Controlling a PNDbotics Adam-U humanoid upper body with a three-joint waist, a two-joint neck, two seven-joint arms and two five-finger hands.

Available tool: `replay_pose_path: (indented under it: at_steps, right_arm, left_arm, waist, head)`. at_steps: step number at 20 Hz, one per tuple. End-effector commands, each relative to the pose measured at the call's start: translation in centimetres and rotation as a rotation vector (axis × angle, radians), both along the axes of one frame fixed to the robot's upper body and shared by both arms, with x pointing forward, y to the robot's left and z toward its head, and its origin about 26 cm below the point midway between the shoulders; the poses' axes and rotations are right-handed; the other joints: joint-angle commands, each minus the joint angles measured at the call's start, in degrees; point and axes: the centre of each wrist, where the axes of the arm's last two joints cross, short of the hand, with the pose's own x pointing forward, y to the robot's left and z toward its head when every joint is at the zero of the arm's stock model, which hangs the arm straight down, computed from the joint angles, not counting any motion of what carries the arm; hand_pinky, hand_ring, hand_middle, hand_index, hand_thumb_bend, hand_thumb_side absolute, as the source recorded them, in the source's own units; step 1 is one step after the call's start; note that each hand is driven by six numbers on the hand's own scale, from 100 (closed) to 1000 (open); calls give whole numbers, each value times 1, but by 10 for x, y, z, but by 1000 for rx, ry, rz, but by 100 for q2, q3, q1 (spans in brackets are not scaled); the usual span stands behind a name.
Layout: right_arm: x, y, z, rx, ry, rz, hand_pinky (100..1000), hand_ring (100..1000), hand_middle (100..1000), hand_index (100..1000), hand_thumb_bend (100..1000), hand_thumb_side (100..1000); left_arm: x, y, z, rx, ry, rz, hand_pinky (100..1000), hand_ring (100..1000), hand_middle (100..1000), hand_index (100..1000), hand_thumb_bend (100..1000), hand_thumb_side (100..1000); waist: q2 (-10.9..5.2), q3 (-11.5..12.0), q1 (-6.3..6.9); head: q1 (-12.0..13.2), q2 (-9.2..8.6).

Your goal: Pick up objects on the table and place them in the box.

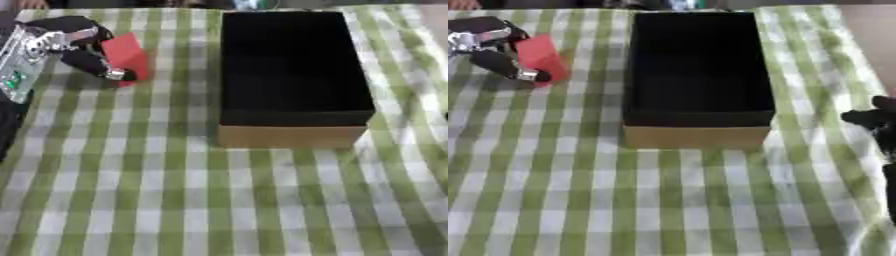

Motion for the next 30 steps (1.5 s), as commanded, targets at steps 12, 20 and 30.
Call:
replay_pose_path:
  at_steps: [12,20,30]
  right_arm:
    - [-3,-2,4,-4,1,-8,848,717,597,810,100,899]
    - [-4,-5,3,6,19,-9,848,719,599,810,100,897]
    - [-5,-10,4,25,27,6,845,721,602,811,100,894]
  left_arm:
    - [-9,-3,25,-47,-85,-2,677,677,620,744,213,647]
    - [-14,-6,32,-120,-142,-31,666,637,568,694,109,591]
    - [-23,-55,47,-215,-175,-220,672,613,537,672,100,596]
  waist:
    - [-183,53,82]
    - [-399,89,105]
    - [-686,85,118]
  head:
    - [6,68]
    - [-22,140]
    - [-50,266]
